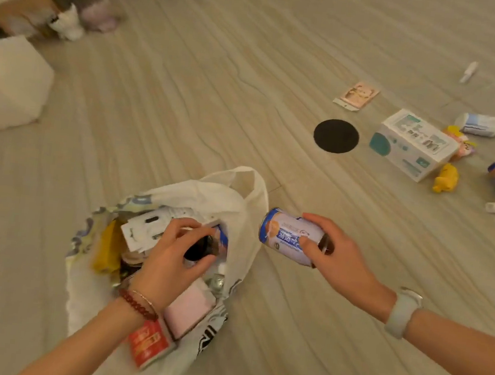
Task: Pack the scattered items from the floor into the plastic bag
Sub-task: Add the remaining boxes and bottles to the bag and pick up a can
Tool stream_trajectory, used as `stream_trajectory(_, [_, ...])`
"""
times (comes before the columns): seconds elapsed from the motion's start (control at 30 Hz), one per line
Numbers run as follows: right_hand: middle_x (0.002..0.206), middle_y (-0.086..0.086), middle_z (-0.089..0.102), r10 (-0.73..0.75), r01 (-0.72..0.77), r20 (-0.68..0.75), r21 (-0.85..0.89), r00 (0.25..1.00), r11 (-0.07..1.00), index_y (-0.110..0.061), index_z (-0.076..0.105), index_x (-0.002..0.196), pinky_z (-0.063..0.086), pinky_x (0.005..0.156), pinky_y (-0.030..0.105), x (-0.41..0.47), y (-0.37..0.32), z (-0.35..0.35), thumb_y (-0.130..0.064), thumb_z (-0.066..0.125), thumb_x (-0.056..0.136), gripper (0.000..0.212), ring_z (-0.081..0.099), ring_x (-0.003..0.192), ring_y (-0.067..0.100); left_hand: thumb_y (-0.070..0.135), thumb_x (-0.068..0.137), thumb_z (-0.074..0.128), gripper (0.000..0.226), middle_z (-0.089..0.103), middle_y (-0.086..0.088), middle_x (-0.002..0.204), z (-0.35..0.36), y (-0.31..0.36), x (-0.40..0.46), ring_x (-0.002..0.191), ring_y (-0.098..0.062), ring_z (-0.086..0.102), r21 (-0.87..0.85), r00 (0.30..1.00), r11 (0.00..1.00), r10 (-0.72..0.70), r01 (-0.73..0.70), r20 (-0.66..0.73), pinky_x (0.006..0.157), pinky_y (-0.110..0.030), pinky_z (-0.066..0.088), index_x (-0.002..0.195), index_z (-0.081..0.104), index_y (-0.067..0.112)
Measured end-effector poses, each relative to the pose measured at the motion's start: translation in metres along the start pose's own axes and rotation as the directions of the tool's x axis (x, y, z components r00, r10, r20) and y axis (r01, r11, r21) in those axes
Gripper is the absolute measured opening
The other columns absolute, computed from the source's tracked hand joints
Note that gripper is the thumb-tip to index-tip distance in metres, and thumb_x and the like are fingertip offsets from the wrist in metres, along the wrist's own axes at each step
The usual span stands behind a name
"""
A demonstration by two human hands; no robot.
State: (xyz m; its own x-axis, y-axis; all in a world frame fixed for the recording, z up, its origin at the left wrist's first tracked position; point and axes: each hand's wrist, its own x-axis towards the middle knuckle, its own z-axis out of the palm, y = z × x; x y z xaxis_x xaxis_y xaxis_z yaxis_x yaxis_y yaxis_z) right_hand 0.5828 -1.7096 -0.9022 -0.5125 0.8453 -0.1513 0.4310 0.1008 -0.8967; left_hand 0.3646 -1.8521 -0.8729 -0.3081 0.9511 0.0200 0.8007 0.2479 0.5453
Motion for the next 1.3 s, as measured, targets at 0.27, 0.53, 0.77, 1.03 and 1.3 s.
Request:
stream_trajectory(0.27, [0.123,0.004,0.046,-0.096,0.312,0.596,-0.27,0.797,0.911,-0.019,0.044,0.13,0.036,0.096,0.018,-0.004,-0.024,0.089,-0.021,0.062,0.082,0.052,0.049,0.112,0.015,0.028,0.061,0.078,0.039,0.069,-0.005,0.094,0.029,-0.082,-0.078,0.086,-0.028,0.065,0.339,0.973,0.919,-0.227,0.199,0.044,0.074,-0.042,0.051,0.097,0.068,0.017])
stream_trajectory(0.53, [0.135,0.011,0.038,-0.232,0.564,0.701,-0.286,0.674,0.775,-0.009,0.04,0.13,0.032,0.104,0.023,0.0,-0.011,0.158,-0.02,0.06,0.083,0.053,0.04,0.124,0.023,0.016,0.067,0.075,0.046,0.065,-0.01,0.11,0.032,-0.104,-0.086,0.098,-0.031,0.059,0.241,0.942,0.911,-0.331,0.335,-0.058,0.08,-0.042,0.051,0.11,0.059,0.011])
stream_trajectory(0.77, [0.109,0.003,0.068,-0.344,0.803,0.726,-0.533,0.596,0.267,-0.022,0.051,0.103,0.054,0.073,0.031,0.022,-0.003,0.176,-0.038,0.082,0.052,0.063,0.066,0.093,0.023,0.01,0.057,0.082,0.046,0.062,-0.017,0.104,0.034,-0.104,-0.083,0.088,-0.036,0.061,0.28,0.938,0.896,-0.341,0.344,-0.06,0.072,-0.043,0.054,0.097,0.06,0.006])
stream_trajectory(1.03, [0.107,0.004,0.066,-0.443,0.885,0.771,-0.441,0.458,0.148,-0.02,0.051,0.114,0.047,0.087,0.035,0.033,0.003,0.143,-0.039,0.047,0.081,0.038,0.064,0.096,0.021,0.038,0.076,0.052,0.031,0.062,-0.007,0.101,0.037,-0.075,-0.099,0.09,-0.026,0.058,0.287,0.983,0.94,-0.179,0.183,-0.041,0.075,-0.038,0.049,0.096,0.06,0.016])
stream_trajectory(1.3, [0.082,0.003,0.067,-0.29,0.85,0.854,-0.493,0.432,-0.185,-0.014,0.066,0.088,0.045,0.09,0.046,0.044,0.022,0.099,-0.005,0.029,0.088,0.038,0.065,0.082,0.023,0.039,0.039,0.086,0.038,0.061,0.004,0.055,0.082,-0.048,-0.1,0.046,-0.012,0.059,0.457,0.878,0.889,-0.227,0.011,0.421,0.037,-0.021,0.041,0.063,0.062,0.022])
